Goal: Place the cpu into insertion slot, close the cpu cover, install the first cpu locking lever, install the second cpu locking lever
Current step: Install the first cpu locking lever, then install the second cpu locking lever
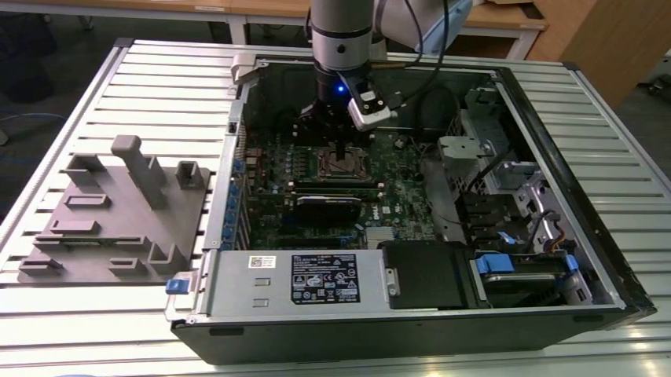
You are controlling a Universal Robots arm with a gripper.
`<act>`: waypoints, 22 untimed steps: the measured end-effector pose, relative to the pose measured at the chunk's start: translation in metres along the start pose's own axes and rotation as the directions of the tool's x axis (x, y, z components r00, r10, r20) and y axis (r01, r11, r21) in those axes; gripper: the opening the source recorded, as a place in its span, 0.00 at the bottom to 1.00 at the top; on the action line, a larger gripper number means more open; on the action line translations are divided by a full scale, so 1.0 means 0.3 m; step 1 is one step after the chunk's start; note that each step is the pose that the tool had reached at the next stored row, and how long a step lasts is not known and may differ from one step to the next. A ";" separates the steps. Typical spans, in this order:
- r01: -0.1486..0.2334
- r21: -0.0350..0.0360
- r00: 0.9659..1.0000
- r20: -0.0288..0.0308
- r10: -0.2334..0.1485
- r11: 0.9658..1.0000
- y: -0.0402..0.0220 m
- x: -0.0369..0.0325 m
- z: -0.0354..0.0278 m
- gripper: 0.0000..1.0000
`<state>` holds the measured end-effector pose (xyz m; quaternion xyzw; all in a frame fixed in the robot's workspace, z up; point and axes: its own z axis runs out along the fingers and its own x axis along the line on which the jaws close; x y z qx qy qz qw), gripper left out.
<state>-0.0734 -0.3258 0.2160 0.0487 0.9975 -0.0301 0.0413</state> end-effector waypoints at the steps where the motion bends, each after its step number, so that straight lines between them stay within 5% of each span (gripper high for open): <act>1: 0.000 0.000 1.000 0.000 0.000 1.000 0.000 0.000 0.000 0.10; 22: 0.000 0.000 1.000 0.000 0.000 1.000 0.001 -0.014 -0.005 0.10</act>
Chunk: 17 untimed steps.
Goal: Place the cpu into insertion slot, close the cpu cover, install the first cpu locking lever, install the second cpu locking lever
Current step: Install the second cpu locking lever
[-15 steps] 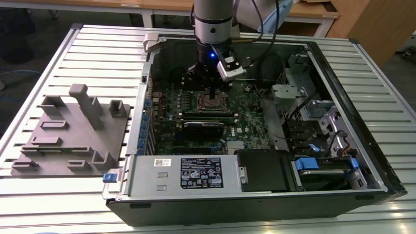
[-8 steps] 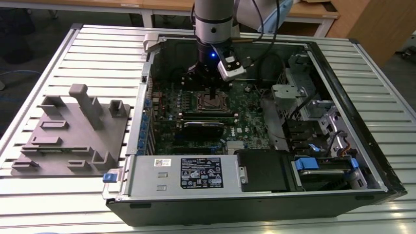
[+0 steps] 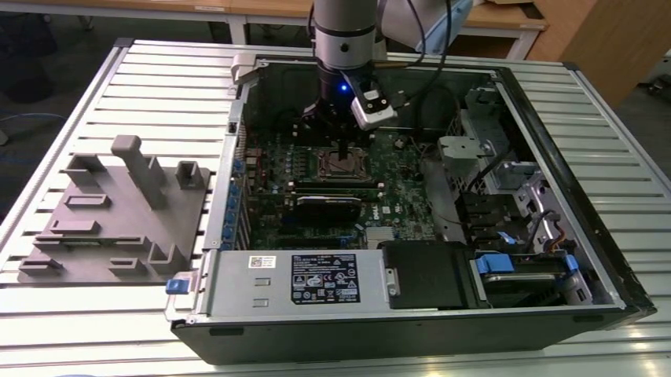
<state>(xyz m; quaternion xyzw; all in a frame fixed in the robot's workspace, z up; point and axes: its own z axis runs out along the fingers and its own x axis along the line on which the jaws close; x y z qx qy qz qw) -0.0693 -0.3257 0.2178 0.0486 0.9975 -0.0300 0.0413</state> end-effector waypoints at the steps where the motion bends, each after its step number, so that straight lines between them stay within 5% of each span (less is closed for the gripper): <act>1: 0.000 0.000 1.000 0.000 0.000 1.000 0.000 0.000 -0.001 0.10; 17: 0.000 0.000 1.000 -0.002 0.000 1.000 -0.001 -0.001 -0.014 0.10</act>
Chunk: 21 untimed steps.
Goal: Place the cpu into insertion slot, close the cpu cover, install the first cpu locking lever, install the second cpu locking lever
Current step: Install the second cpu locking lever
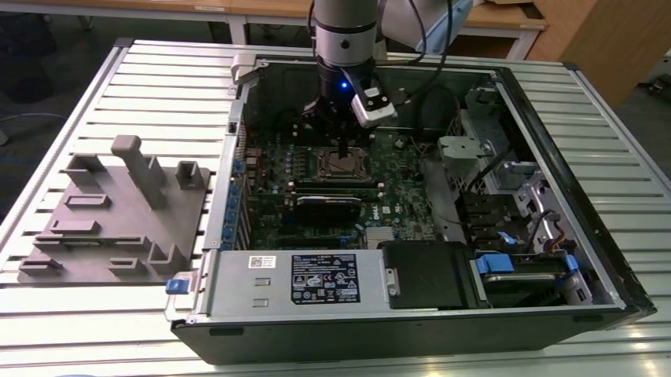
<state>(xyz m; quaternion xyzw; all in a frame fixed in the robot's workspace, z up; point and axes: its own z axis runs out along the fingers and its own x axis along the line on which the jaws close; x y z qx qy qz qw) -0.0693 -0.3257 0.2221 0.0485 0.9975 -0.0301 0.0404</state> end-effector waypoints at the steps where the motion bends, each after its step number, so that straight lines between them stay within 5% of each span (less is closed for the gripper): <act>1: 0.000 0.001 1.000 -0.006 0.000 1.000 0.000 0.000 0.000 0.10; 2: 0.001 0.001 1.000 -0.012 -0.001 1.000 0.000 0.000 0.000 0.10; 7: 0.001 0.002 1.000 -0.018 -0.001 1.000 0.000 0.000 0.000 0.10; 21: 0.001 0.001 1.000 -0.018 -0.001 1.000 -0.002 -0.003 -0.032 0.10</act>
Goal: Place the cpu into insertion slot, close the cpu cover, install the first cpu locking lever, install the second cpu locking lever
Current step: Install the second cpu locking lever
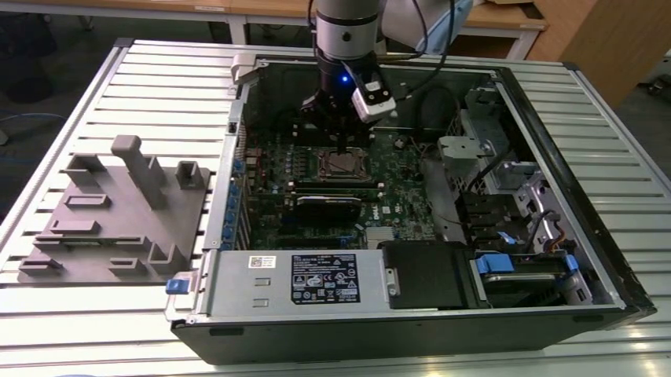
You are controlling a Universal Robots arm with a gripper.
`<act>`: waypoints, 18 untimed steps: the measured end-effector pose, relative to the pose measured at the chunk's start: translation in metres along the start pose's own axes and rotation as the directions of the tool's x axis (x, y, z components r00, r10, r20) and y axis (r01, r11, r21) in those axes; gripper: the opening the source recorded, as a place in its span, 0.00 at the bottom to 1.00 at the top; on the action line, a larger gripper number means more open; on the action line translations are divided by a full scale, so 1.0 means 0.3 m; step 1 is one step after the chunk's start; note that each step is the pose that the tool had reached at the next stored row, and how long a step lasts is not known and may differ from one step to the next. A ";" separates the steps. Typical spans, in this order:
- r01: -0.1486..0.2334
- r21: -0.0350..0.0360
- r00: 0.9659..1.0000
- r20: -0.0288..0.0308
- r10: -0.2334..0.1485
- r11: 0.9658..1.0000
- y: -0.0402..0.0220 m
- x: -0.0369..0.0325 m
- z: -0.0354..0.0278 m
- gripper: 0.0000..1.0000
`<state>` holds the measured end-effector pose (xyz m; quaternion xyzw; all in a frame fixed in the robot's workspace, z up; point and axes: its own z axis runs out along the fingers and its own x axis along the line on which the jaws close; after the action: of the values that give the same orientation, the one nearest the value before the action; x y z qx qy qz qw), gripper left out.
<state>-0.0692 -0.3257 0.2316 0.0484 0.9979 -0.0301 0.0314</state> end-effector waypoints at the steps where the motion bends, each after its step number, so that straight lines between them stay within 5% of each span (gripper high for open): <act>1: 0.000 0.000 1.000 0.000 0.000 1.000 0.000 0.000 0.000 0.10; 18: 0.000 -0.003 1.000 -0.001 0.000 1.000 -0.039 -0.004 -0.002 0.10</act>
<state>-0.0692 -0.3375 0.2328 0.0484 0.9979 -0.0287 0.0312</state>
